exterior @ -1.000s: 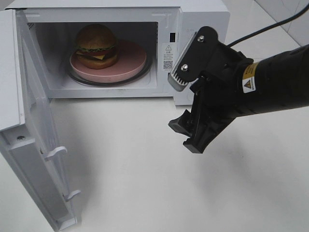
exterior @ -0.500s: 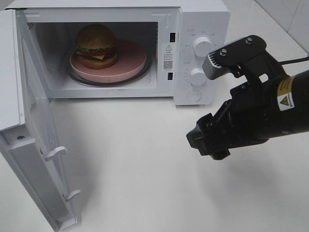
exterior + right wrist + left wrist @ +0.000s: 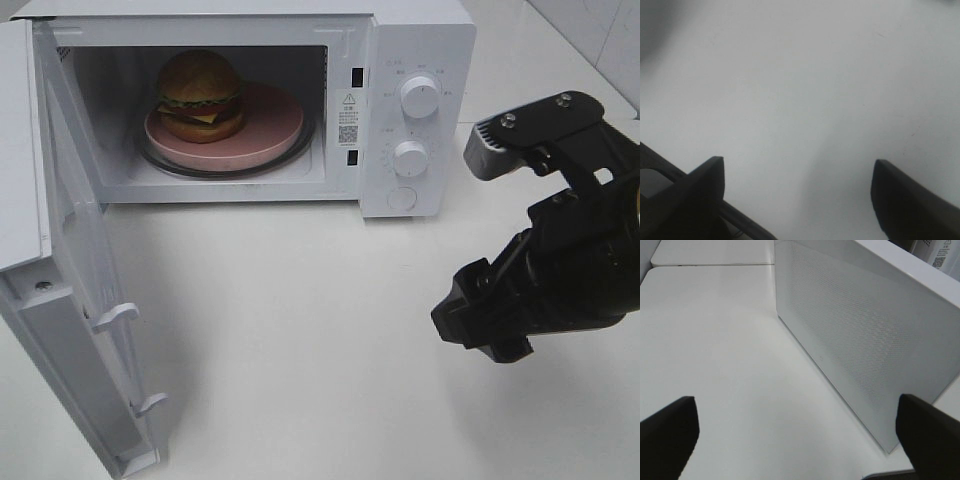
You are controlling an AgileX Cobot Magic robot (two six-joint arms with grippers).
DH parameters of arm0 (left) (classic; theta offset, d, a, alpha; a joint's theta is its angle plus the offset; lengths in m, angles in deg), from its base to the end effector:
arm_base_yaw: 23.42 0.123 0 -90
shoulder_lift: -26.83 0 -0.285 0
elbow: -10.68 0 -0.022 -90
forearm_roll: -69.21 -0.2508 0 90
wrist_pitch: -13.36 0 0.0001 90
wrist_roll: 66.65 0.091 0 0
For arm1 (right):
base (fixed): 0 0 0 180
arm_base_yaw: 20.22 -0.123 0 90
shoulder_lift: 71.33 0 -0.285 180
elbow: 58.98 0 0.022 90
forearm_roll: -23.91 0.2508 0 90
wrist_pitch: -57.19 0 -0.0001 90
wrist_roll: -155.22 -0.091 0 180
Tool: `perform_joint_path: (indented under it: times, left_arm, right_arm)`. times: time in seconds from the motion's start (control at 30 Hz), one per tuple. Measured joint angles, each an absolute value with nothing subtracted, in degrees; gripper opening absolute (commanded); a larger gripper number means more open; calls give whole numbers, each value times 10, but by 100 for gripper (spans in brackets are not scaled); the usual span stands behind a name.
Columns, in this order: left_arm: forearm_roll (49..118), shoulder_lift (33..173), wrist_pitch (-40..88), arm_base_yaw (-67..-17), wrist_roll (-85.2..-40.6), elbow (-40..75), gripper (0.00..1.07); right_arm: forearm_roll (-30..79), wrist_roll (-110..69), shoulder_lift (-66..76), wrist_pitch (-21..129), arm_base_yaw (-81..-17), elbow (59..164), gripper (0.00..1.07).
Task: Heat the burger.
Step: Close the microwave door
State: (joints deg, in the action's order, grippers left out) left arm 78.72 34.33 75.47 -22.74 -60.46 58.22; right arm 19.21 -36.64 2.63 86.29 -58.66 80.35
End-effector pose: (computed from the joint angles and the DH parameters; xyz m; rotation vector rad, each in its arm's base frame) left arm -0.0092 -0.0134 0.2812 0.1101 2.0327 -0.1232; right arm 0.1685 0.1291 0.2391 -0.6532 2.4429 0.2793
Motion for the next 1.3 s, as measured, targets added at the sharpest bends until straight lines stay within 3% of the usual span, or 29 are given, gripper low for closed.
perform_joint_path:
  times: [0.83, 1.23, 1.3]
  left_arm:
    - [787, 343, 755, -227, -605, 582, 100]
    - [787, 343, 755, -227, -605, 582, 100]
    - [787, 343, 755, -227, -605, 582, 100]
  right_arm:
    - [205, -367, -29, 986, -578, 804, 76]
    - [206, -363, -123, 1076, -429, 804, 76]
    - [206, -346, -177, 1104, -378, 804, 76]
